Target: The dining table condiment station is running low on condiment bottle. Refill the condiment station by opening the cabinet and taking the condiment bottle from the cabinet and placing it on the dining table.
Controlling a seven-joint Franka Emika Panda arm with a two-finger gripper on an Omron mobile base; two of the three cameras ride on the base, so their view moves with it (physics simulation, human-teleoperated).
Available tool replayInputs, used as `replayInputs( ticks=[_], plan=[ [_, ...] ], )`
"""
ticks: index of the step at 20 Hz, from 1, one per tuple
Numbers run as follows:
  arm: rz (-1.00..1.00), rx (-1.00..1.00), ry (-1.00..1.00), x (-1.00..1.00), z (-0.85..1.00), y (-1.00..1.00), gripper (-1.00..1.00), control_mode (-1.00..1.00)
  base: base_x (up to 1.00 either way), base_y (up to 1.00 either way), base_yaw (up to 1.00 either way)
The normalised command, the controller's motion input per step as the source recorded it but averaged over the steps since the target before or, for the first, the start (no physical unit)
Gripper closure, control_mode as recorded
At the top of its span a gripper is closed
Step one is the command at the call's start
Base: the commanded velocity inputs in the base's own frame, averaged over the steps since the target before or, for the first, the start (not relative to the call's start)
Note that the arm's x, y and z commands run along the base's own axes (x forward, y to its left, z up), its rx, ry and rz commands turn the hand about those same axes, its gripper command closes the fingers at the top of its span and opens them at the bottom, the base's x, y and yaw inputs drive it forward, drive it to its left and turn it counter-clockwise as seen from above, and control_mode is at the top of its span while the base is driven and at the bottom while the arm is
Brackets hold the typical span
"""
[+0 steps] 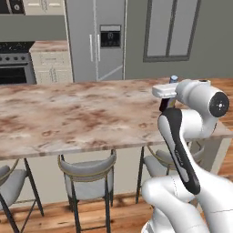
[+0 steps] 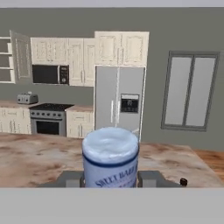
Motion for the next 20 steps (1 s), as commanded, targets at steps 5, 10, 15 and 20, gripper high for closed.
replayInputs(
  ticks=[5,10,15,20],
  plan=[
    [0.00,0.00,0.00,0.00,0.00,0.00,1.00,1.00,0.53,-0.42,0.06],
    [0.00,0.00,0.00,0.00,0.00,0.00,1.00,1.00,0.67,0.00,0.03],
    [0.07,0.15,0.32,0.24,-0.19,0.22,1.00,-1.00,0.00,0.00,0.00],
    [0.29,0.24,0.61,0.10,-0.23,0.09,1.00,-1.00,0.00,0.00,0.00]
  ],
)
